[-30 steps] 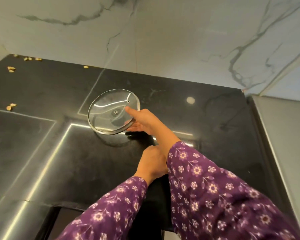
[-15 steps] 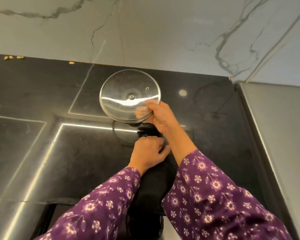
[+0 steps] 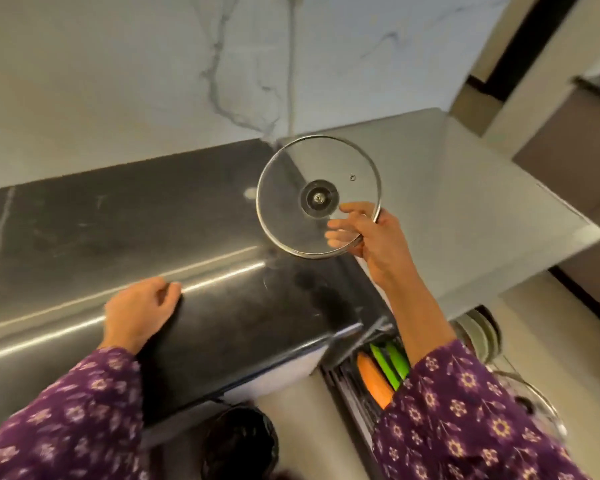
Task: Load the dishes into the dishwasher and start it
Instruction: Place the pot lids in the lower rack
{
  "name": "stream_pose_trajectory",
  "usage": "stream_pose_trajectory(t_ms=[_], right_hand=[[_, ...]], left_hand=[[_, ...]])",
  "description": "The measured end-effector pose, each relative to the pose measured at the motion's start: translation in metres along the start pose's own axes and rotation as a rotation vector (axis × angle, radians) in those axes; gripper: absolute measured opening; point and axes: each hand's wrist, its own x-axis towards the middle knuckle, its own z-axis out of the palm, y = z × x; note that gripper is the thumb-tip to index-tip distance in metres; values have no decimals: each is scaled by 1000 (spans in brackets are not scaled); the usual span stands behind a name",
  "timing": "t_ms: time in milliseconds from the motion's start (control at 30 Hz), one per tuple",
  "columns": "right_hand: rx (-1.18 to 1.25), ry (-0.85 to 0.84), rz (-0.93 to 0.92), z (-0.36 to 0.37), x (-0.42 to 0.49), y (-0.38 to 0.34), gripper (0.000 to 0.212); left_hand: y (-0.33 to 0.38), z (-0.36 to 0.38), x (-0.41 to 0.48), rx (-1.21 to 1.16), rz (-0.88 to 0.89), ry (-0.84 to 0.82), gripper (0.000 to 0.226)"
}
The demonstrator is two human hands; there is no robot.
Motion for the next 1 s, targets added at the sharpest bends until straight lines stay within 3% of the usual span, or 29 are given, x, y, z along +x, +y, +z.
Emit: stream_pose_trajectory(t_ms=[167, 333, 467, 600, 800, 900, 1000], right_hand=[[-32, 274, -69, -133, -45, -20, 21], [-185, 579, -123, -256, -95, -19, 18], [-164, 762, -163, -342, -136, -10, 22], [-211, 840, -76, -419, -163, 12, 26], [-532, 902, 151, -505, -172, 80, 22], [-798, 846, 259, -530, -160, 128, 12], [-939, 730, 344, -551, -146, 178, 19]], left_hand=[[76, -2, -3, 33, 59, -22, 38], [239, 11, -14, -147, 378, -42, 41], [373, 28, -38, -240, 759, -18, 38], [469, 44, -60, -228, 1152, -86, 38], [564, 89, -59, -217, 1530, -297, 41], [597, 111, -47, -135, 1670, -313, 41], [619, 126, -37, -60, 1785, -309, 39]])
